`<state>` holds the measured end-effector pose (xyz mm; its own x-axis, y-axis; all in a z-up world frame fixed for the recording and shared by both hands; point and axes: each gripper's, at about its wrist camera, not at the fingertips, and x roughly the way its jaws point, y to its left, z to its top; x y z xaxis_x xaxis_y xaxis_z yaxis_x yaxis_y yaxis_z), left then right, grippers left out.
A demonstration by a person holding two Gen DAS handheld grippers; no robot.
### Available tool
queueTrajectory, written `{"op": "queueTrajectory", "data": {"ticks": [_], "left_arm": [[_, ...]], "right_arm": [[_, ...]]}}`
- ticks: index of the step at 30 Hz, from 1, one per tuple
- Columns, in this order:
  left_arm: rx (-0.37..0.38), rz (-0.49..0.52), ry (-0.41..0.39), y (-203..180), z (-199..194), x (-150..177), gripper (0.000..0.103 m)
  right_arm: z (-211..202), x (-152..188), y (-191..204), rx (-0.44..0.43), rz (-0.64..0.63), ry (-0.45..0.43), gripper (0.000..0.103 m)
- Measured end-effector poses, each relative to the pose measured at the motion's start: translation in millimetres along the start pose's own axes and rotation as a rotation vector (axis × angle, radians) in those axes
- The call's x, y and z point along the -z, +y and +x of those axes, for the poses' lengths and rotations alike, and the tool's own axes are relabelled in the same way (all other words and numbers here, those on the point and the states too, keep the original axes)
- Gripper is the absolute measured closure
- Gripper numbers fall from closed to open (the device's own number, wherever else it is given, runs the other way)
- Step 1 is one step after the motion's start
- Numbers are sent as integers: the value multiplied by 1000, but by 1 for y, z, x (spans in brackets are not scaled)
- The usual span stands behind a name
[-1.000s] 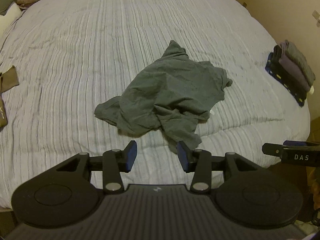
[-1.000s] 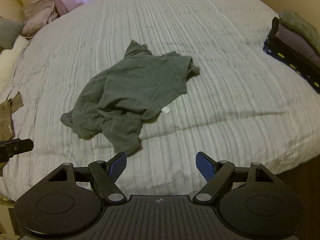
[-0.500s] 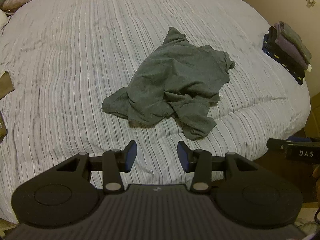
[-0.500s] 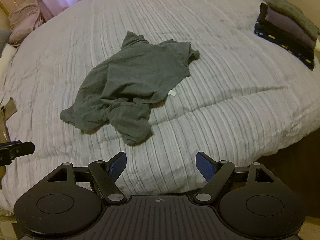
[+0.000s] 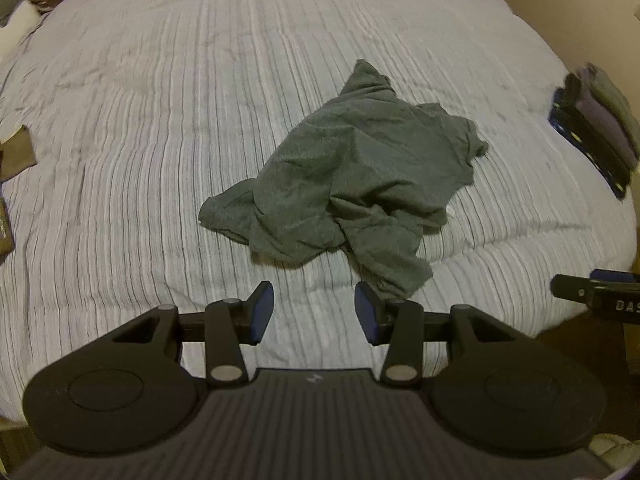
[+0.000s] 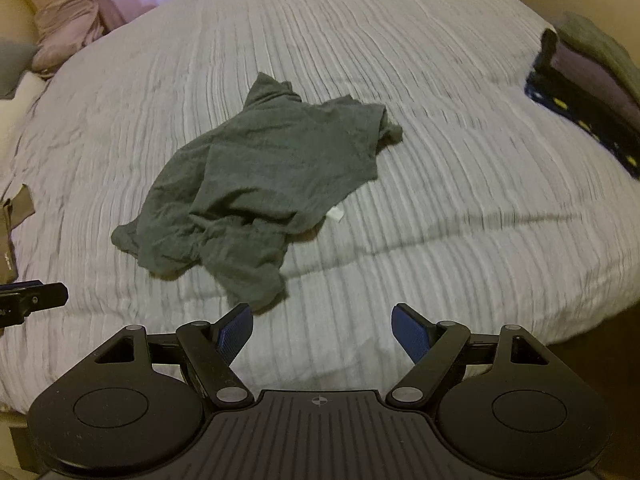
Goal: Fold clothes
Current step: 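Move both open grippers toward the crumpled grey T-shirt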
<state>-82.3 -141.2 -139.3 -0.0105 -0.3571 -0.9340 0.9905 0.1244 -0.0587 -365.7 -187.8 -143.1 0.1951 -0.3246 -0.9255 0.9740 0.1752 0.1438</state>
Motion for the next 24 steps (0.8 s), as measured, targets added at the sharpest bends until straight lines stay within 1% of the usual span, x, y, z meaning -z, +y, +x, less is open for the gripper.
{"op": "queueTrajectory", "data": {"ticks": [6,8,12,18,21,23,24], "left_arm": [[-20,-62,-6,-52,12,-13,63],[-22,-81,-3,-71,17,-13,63],[-34,-124,-2,-100,26,-8,63],[-85,-195,28,-116,37,9,62],[-96,-207,39,-118,46,17,59],[-94,-206,37,-120,58,20,54],[-93,-205,36,-121,65,21,54]], "right_arm": [[5,-31,-52,-33,-61,-5,23],[10,-40,-71,-47,-89,2,23],[25,-47,-92,-57,-141,30,23],[47,-56,-125,-72,-220,73,23],[59,-59,-135,-78,-251,93,23],[65,-59,-141,-79,-269,97,23],[68,-58,-145,-75,-270,99,23]]}}
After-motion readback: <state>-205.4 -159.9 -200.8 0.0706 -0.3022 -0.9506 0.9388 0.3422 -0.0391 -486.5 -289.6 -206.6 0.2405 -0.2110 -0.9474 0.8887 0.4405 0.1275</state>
